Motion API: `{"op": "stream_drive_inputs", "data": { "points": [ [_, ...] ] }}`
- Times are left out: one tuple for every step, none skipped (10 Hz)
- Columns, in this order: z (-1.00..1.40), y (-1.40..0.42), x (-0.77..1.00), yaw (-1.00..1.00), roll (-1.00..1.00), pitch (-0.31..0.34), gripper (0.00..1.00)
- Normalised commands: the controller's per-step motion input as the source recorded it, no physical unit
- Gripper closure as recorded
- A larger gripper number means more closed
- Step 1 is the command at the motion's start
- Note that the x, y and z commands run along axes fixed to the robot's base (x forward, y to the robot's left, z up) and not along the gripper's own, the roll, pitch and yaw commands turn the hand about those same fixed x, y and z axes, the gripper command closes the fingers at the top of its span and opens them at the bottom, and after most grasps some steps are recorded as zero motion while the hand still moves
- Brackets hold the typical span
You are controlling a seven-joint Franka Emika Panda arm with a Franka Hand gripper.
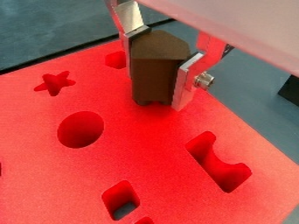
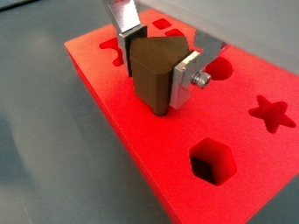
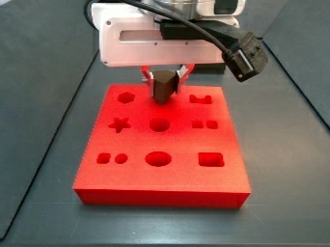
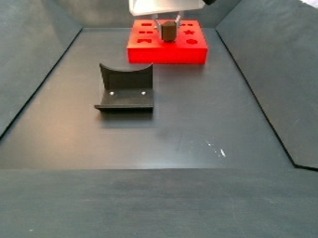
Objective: Insert the 3 prong object.
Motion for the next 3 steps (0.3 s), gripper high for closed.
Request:
{"op": "stream_drive_inputs", "data": {
  "points": [
    [-0.23,-0.05,0.0,-0.09,0.0,0.131,1.0],
    [0.0,0.0,0.0,0.0,0.0,0.0,1.0],
    [0.0,0.0,0.0,0.0,0.02,0.0,1.0]
  ]
}}
